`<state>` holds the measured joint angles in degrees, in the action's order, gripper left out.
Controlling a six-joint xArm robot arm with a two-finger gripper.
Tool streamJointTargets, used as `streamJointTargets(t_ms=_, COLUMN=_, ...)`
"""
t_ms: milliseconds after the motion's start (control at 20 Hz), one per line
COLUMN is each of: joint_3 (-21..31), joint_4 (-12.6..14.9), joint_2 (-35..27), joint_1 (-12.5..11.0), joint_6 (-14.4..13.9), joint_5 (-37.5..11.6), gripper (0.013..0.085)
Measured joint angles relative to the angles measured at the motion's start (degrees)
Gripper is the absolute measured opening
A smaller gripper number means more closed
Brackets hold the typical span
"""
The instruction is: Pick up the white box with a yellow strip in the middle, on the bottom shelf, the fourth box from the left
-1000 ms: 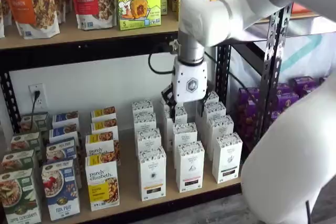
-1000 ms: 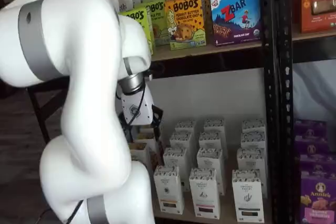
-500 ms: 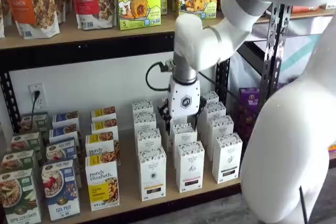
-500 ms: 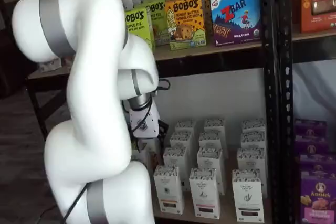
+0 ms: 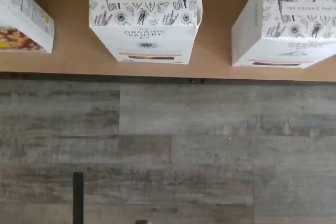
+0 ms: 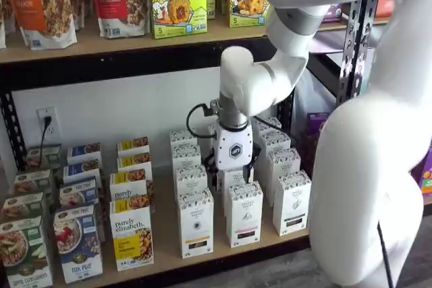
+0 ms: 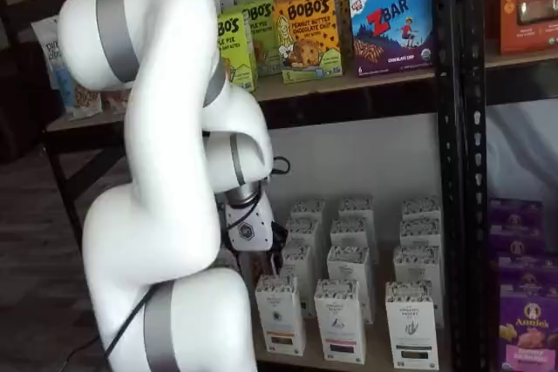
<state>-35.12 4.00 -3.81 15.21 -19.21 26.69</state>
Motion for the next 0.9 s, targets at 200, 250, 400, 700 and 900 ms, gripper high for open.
streamJointTargets(t_ms=200, joint_3=-1.05, joint_4=0.82, joint_2=-4.15, joint_1=-0.77, joint_6=-0.03, joint_5=-3.99, gripper=0.085)
streamJointTargets(t_ms=250, joint_3=-1.49, joint_4=1.2, joint_2=-5.09, joint_1=-0.93, joint_6=-0.24, joint_5=-4.53, gripper=0.085)
streamJointTargets(t_ms=400, joint_3=-3.18, joint_4=2.62, joint_2=-8.28, joint_1=-1.3, joint_6=-1.22, joint_5=-6.66, gripper=0.085)
streamJointTargets(t_ms=700, joint_3=-8.08, joint_4=2.34, joint_2=-15.17, joint_1=-0.71, joint_6=-1.52, joint_5=-9.87, gripper=0.085)
streamJointTargets(t_ms=900, joint_3=-11.36, joint_4=3.24, joint_2=-19.28, joint_1=-0.33, joint_6=-2.75, joint_5=-10.81, gripper=0.085)
